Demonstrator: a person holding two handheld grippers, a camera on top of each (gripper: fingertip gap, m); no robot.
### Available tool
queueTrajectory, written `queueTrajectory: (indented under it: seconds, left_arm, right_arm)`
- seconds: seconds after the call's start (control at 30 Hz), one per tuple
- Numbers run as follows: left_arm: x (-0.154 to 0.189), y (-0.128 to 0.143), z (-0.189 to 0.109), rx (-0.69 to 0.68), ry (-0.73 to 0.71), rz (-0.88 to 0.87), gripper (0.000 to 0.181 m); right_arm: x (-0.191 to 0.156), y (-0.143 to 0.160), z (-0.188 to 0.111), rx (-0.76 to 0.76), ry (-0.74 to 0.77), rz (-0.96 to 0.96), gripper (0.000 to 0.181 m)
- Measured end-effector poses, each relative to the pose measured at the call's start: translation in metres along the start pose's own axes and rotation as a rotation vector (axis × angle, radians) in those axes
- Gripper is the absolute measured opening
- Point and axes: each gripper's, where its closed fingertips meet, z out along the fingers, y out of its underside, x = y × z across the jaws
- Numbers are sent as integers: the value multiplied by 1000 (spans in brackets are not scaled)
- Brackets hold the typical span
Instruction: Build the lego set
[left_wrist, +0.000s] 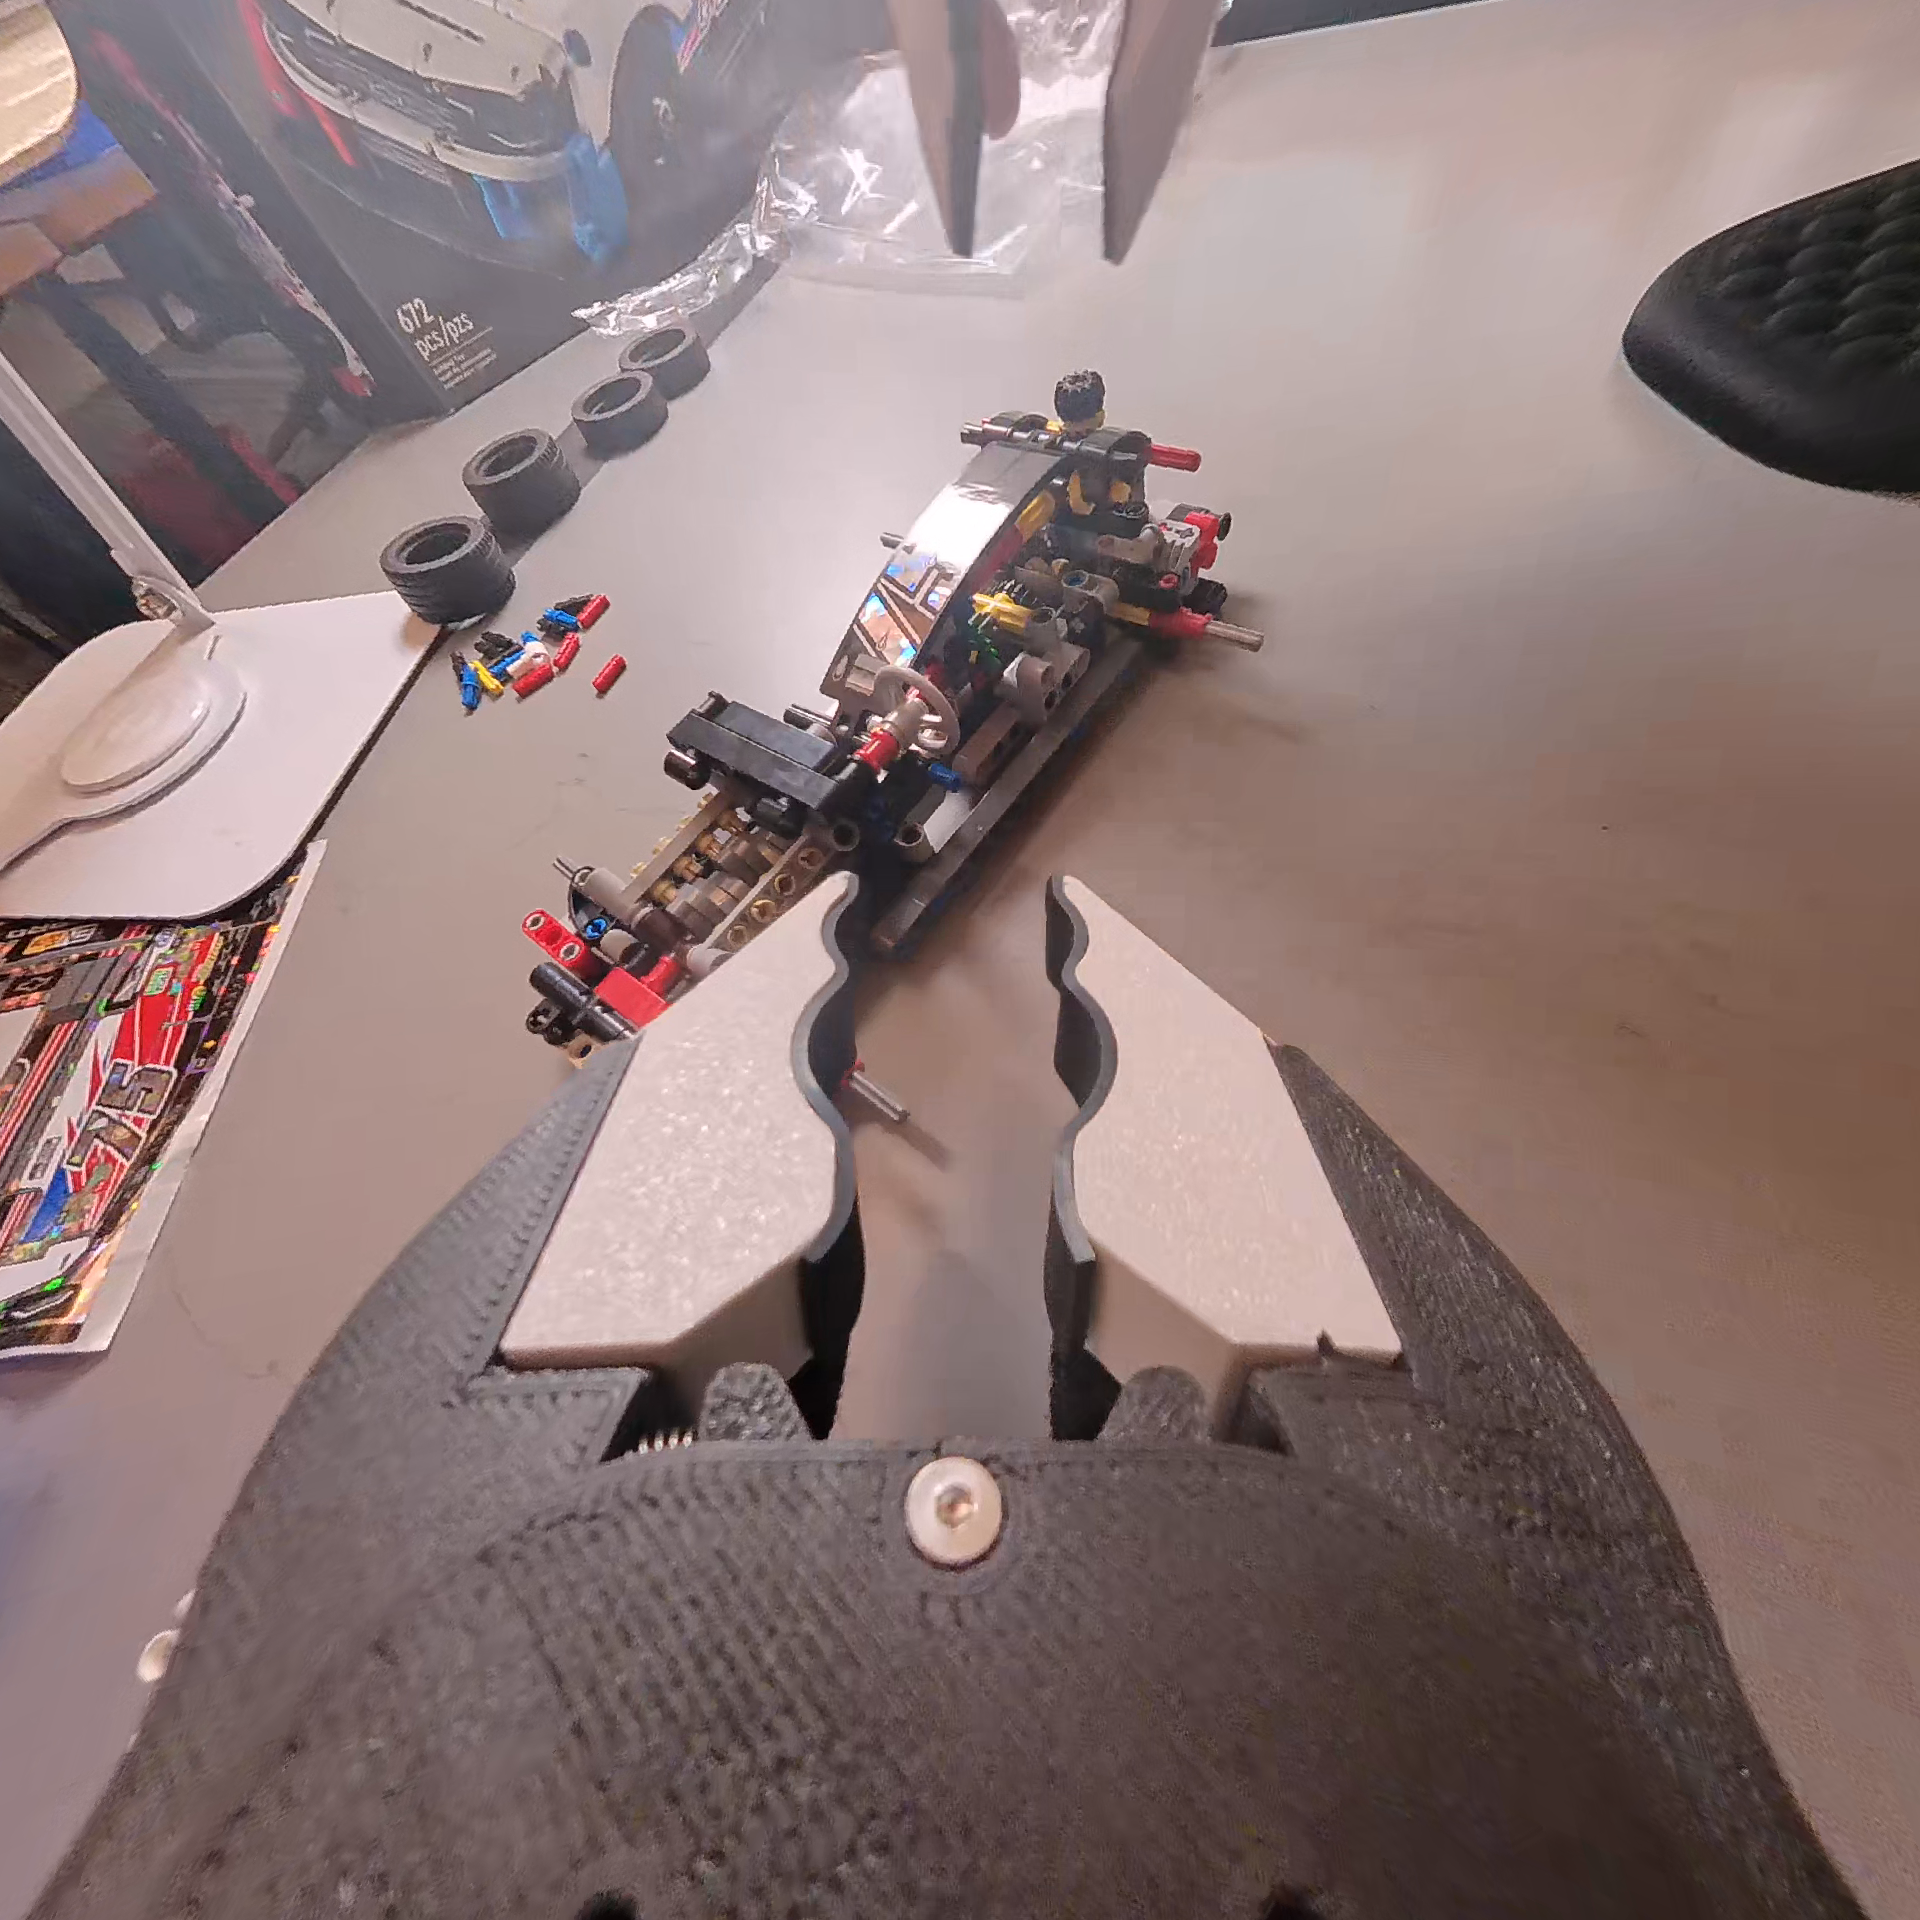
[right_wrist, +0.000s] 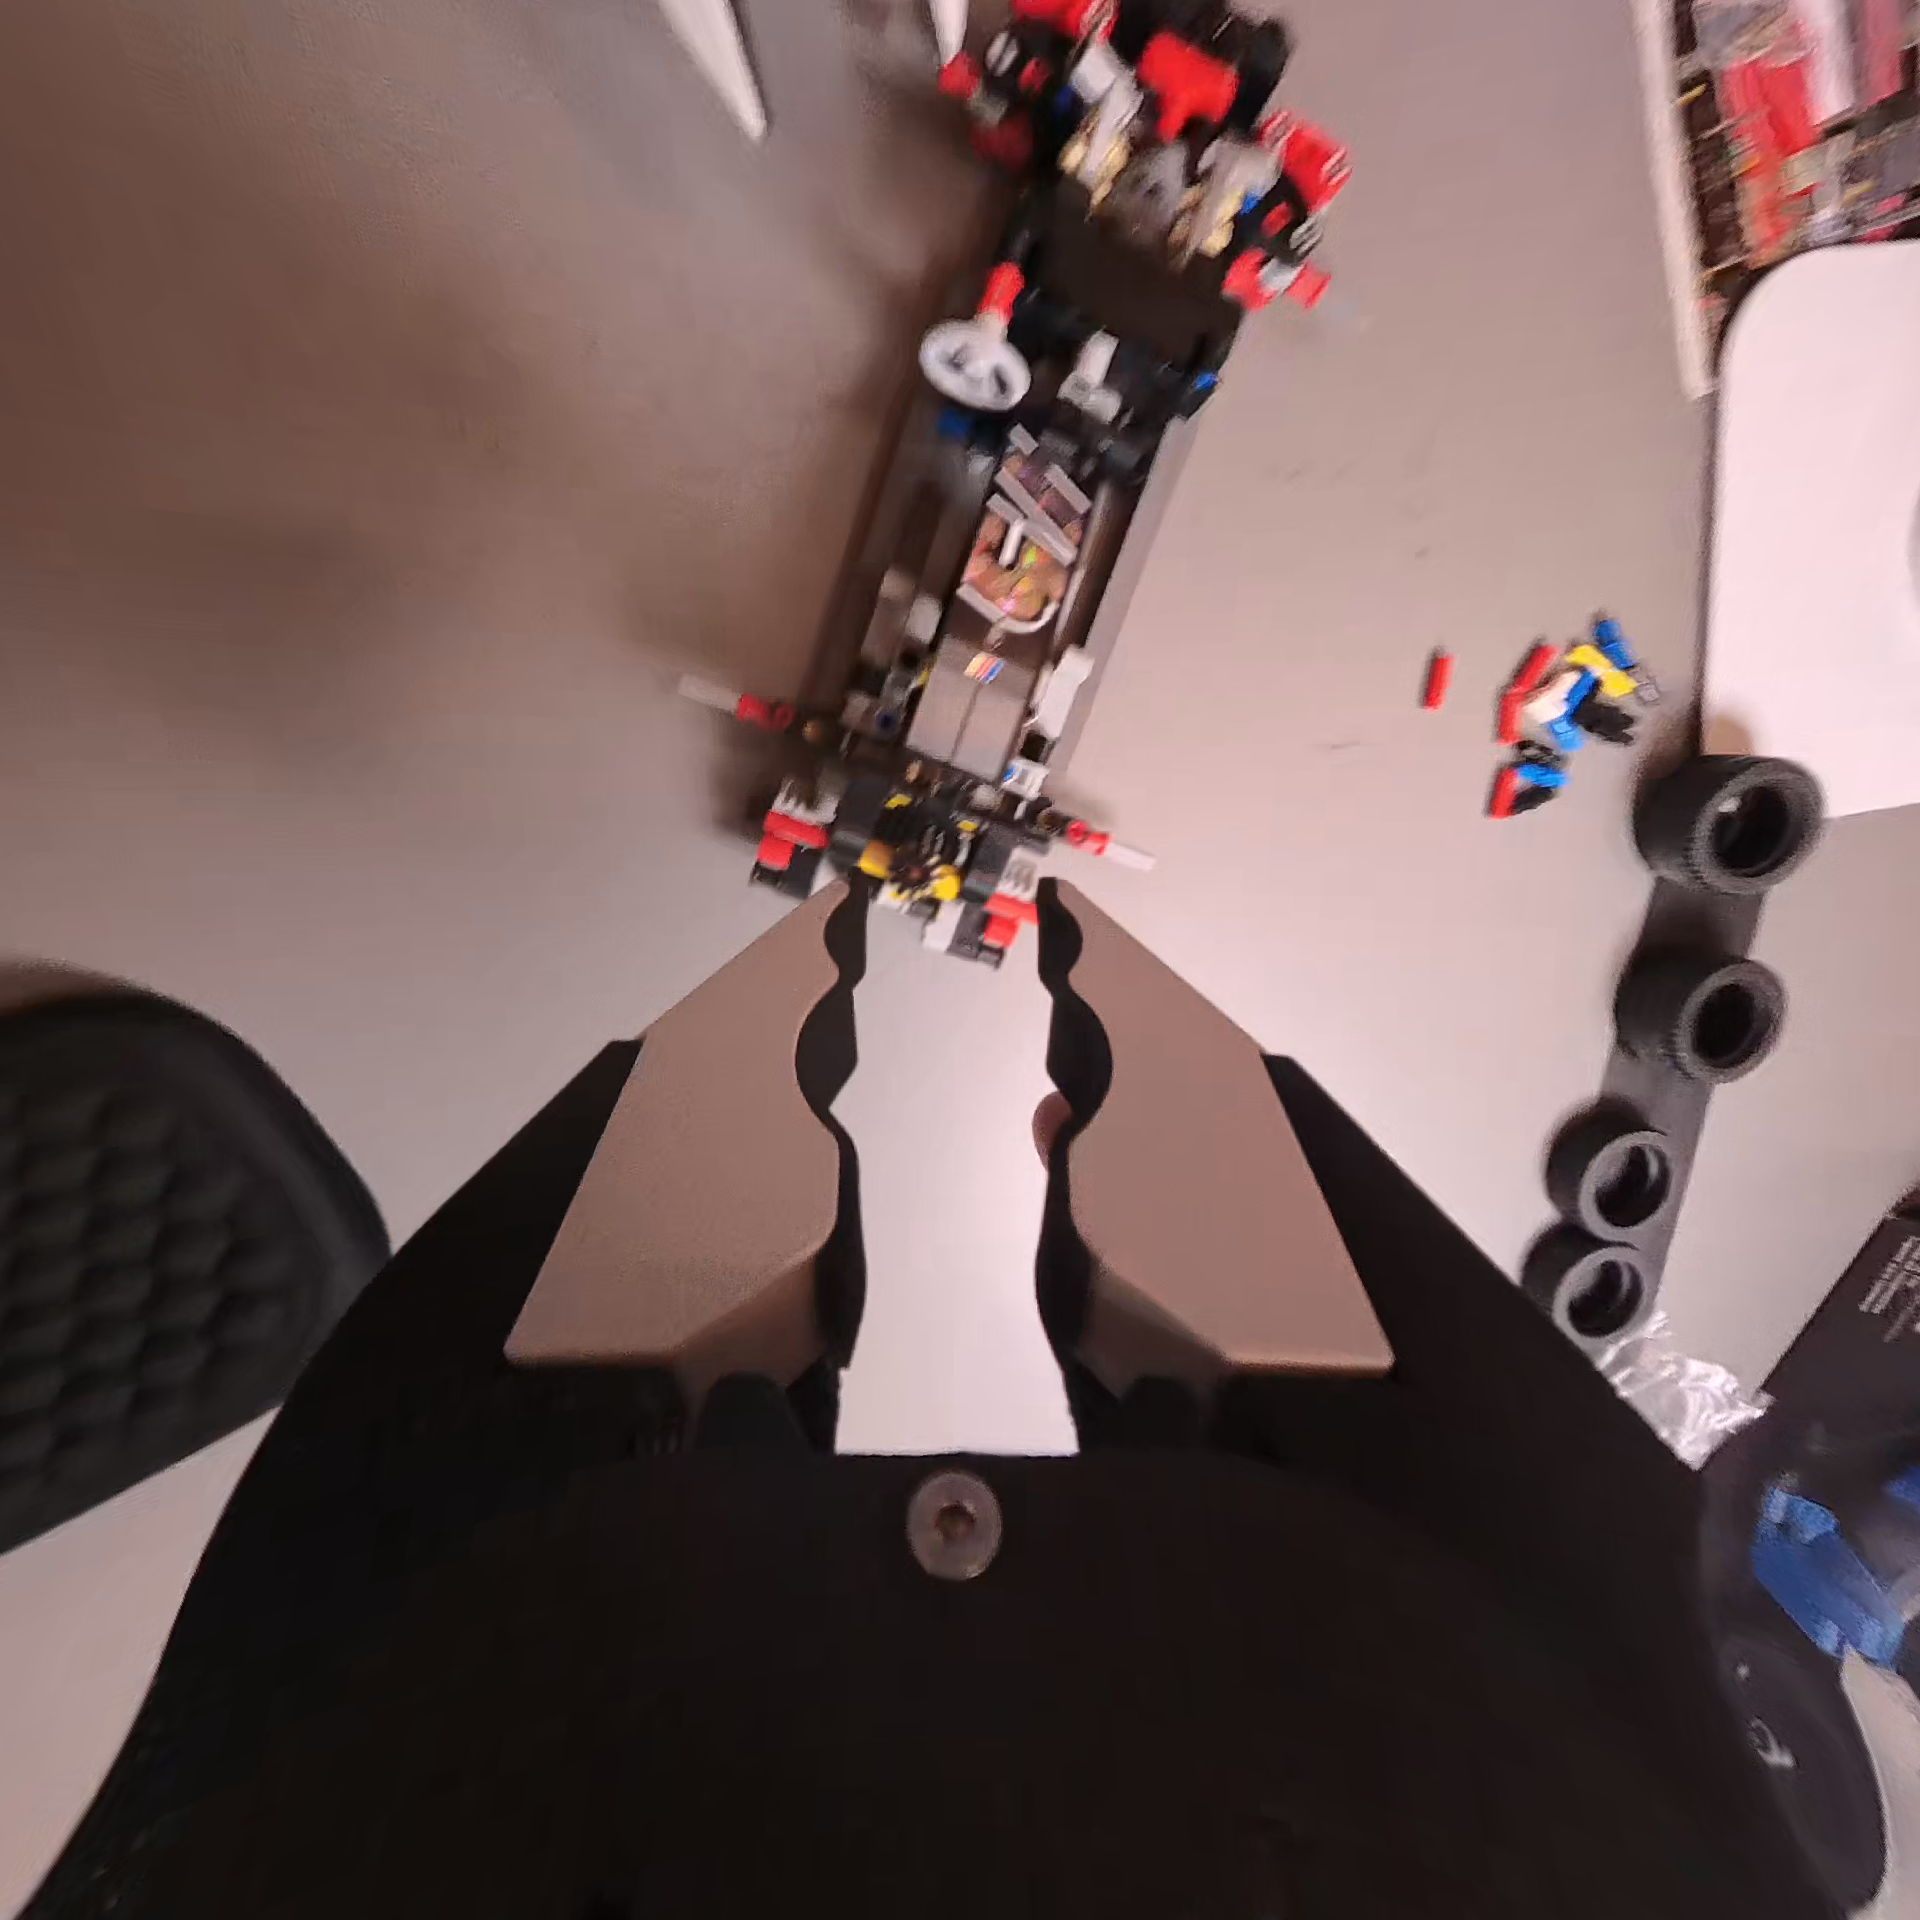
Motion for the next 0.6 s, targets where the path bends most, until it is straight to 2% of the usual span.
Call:
queueTrajectory:
  seconds: [0.07,0.2,0.3,0.47,0.53,0.6]
  left_arm:
    - [2,1,1,-7,4,8,32]
    - [3,1,1,-8,0,18,32]
    - [2,-1,-1,-2,-7,13,32]
    - [-2,-4,-3,10,-17,7,32]
    - [-8,-9,-2,13,-19,25,35]
    - [-15,-15,3,-14,15,36,46]
  right_arm:
    - [-10,8,8,-47,-32,-22,31]
    - [-7,11,20,-93,-20,-62,28]
    - [-6,6,25,-81,-32,-68,15]
    - [-4,7,27,-103,-41,14,9]
    - [-4,8,27,-88,-51,63,9]
    - [-3,8,26,-83,-57,88,9]
